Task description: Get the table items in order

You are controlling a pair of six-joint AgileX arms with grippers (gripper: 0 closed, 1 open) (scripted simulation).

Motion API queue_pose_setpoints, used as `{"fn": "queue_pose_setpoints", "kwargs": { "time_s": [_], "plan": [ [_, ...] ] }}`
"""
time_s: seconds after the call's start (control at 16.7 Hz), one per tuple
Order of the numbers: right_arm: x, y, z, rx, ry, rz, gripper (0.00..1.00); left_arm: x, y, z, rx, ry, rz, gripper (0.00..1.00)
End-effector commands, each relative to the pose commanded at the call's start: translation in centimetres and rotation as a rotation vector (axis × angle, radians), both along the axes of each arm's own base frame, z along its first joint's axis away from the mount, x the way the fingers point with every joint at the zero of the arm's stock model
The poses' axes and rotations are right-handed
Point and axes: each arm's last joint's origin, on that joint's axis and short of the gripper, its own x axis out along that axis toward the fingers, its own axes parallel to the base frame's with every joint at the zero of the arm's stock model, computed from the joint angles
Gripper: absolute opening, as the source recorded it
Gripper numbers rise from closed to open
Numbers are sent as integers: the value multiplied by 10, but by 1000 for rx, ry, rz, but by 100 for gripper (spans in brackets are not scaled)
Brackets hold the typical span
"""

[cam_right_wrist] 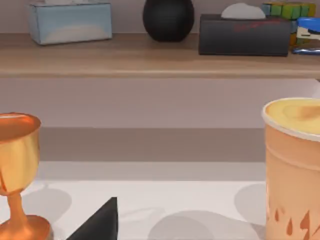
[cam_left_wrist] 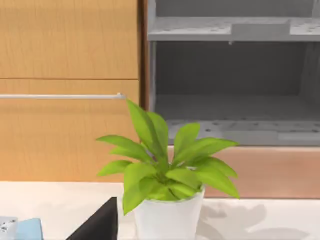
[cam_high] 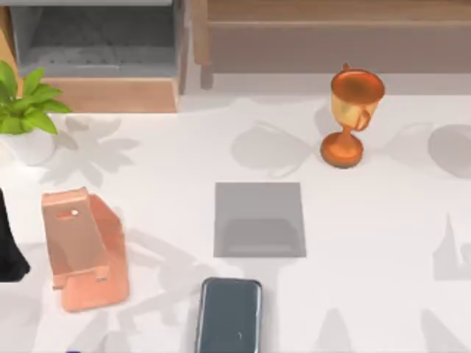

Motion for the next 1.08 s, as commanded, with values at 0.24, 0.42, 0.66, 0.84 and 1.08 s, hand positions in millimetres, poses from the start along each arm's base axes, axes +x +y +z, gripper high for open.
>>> {"fn": "queue_pose_setpoints", "kwargs": {
  "time_s": [0.24,0.42,0.66,0.84,1.08],
  "plan": [
    [0,0,0,0,0,0,100,0,2,4,12,38,19,100],
    [0,0,0,0,0,0,100,3,9,18,45,177,78,100],
    [0,0,0,0,0,0,100,19,25,35,74,512,162,100],
    [0,0,0,0,0,0,100,39,44,40,58,826,196,100],
    [0,0,0,0,0,0,100,68,75,38,-15,1214,196,100]
  ]
}}
